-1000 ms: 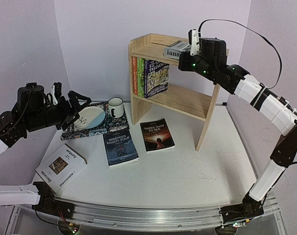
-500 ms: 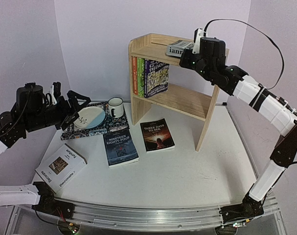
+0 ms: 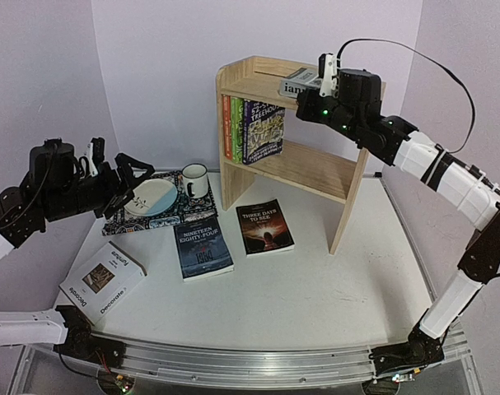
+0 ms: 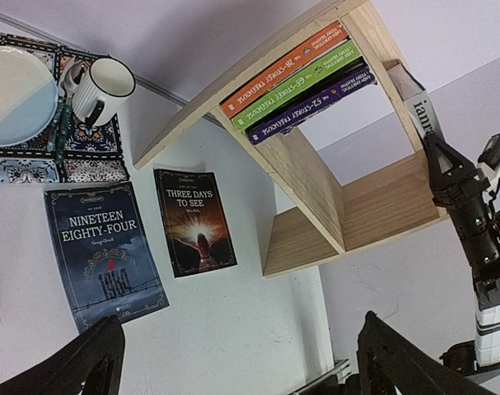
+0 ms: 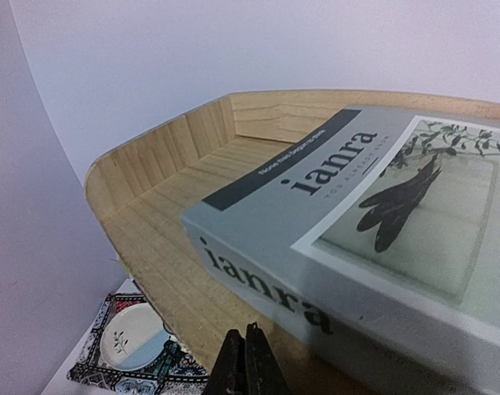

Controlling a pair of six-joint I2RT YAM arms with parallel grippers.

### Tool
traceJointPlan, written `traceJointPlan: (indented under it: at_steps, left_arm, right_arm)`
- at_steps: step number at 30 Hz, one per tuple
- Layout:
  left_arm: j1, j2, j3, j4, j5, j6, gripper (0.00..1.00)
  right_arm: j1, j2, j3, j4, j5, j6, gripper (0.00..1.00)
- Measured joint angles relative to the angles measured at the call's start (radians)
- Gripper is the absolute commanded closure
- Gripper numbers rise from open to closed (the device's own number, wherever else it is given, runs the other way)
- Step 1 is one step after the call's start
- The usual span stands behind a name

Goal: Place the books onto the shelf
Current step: Adjust the book on the shelf.

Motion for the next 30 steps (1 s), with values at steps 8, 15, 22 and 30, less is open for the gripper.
traceJointPlan:
  at_steps: [8, 15, 22, 30]
  left_arm:
    - [0.0, 0.003, -0.002, 0.001, 0.001, 0.002, 0.0]
    - [0.0, 0.005, -0.04, 0.007, -0.001, 0.002, 0.0]
    - [0.0, 0.061, -0.085, 0.0, -0.055, -0.003, 0.0]
    - [0.0, 0.074, -0.177, -0.082, -0.18, -0.116, 0.0]
  right_arm:
    - [-0.004, -0.056, -0.039, -0.014, -0.31, -0.019, 1.0]
    - [0.012, -0.083, -0.055, -0.074, -0.679, -0.124, 0.98]
    - [0.162, -0.124, -0.203, -0.105, -0.791, -0.256, 0.92]
    - [0.188, -0.084, -0.389, -0.08, -0.823, -0.226, 0.54]
